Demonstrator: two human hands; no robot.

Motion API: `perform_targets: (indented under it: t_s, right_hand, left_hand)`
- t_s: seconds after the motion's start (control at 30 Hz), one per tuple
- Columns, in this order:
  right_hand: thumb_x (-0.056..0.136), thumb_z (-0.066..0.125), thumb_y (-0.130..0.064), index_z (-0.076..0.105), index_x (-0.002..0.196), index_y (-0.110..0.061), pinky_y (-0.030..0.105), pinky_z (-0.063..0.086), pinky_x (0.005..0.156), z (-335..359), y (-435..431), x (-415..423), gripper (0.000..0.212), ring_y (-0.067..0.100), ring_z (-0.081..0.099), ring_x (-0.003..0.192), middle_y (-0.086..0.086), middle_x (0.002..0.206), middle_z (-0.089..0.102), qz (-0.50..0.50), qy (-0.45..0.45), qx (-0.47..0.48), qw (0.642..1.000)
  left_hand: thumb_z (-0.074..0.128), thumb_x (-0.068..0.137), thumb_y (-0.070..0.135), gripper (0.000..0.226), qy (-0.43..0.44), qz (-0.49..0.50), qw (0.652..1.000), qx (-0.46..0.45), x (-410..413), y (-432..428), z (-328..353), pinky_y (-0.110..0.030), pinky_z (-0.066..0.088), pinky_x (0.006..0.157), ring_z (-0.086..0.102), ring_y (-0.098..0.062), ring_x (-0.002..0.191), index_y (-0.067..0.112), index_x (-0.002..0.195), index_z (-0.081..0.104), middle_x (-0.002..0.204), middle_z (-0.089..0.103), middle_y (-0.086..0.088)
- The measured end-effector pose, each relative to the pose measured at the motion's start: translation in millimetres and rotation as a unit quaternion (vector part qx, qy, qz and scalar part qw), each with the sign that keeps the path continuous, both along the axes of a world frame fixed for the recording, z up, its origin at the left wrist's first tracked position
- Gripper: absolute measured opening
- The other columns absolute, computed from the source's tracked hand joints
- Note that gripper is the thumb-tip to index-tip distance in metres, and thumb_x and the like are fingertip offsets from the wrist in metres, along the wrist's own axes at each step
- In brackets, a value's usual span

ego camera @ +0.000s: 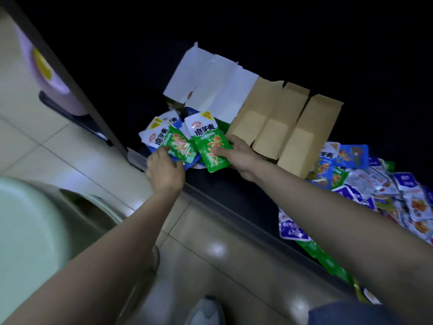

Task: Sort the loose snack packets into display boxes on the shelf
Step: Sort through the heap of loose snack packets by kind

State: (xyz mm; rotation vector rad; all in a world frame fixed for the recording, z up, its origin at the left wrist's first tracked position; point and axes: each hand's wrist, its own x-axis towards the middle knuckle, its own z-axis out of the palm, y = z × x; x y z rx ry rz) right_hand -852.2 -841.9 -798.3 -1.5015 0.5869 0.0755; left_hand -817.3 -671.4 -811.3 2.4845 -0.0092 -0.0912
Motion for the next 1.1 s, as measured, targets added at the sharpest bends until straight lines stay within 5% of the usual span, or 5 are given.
perform_targets:
  t_s: [0.2, 0.4, 0.77, 0.93, 1.1]
  right_hand:
    - [0.093, 0.062, -0.013, 0.033, 0.133, -0.008, 0.024, 0.043, 0.089, -4, 31, 67, 0.050, 0.015, 0.055, 0.099, 0.003, 0.114, 0.049, 0.055, 0.003, -0.140, 0.989]
    - [0.096, 0.053, -0.024, 0.038, 0.142, -0.017, 0.038, 0.031, 0.099, -27, 52, 82, 0.049, 0.030, 0.035, 0.126, 0.014, 0.139, 0.037, 0.074, -0.035, -0.474, 0.877]
    - [0.099, 0.044, -0.046, 0.028, 0.152, -0.025, 0.040, 0.006, 0.116, -17, 35, 71, 0.060, 0.024, 0.014, 0.146, 0.007, 0.160, 0.019, 0.211, -0.034, -0.471, 0.856]
    - [0.095, 0.056, -0.018, 0.060, 0.128, -0.009, 0.032, 0.041, 0.096, -3, -2, 22, 0.034, 0.026, 0.052, 0.119, 0.011, 0.124, 0.058, 0.196, -0.173, -0.423, 0.868]
    - [0.091, 0.050, -0.018, 0.070, 0.099, -0.013, 0.029, 0.049, 0.068, 17, -65, -63, 0.022, 0.012, 0.060, 0.067, -0.009, 0.079, 0.064, 0.166, -0.176, -0.421, 0.874]
  left_hand:
    - [0.053, 0.092, 0.015, 0.068, 0.059, -0.097, 0.993, 0.016, 40, 20, -11, -0.037, 0.024, 0.115, 0.018, -0.027, 0.148, 0.020, 0.154, 0.025, 0.163, 0.013, -0.009]
    - [0.057, 0.090, 0.017, 0.064, 0.018, -0.089, 0.996, 0.014, 44, 24, -12, -0.040, 0.030, 0.112, 0.025, -0.030, 0.143, 0.020, 0.150, 0.034, 0.161, 0.014, -0.008]
    - [0.056, 0.092, 0.019, 0.055, -0.023, -0.098, 0.994, 0.043, 39, 20, 1, -0.039, 0.022, 0.114, 0.021, -0.034, 0.144, 0.011, 0.145, 0.042, 0.159, 0.017, -0.015]
    - [0.054, 0.085, 0.023, 0.039, -0.133, -0.070, 0.982, 0.114, 12, -10, 16, -0.047, 0.028, 0.096, 0.038, -0.043, 0.122, 0.007, 0.119, 0.062, 0.126, 0.047, -0.025]
    - [0.052, 0.083, 0.013, 0.024, -0.164, -0.215, 0.963, 0.021, -33, -69, 19, -0.043, 0.037, 0.083, 0.050, -0.038, 0.097, 0.010, 0.102, 0.067, 0.099, 0.060, -0.017]
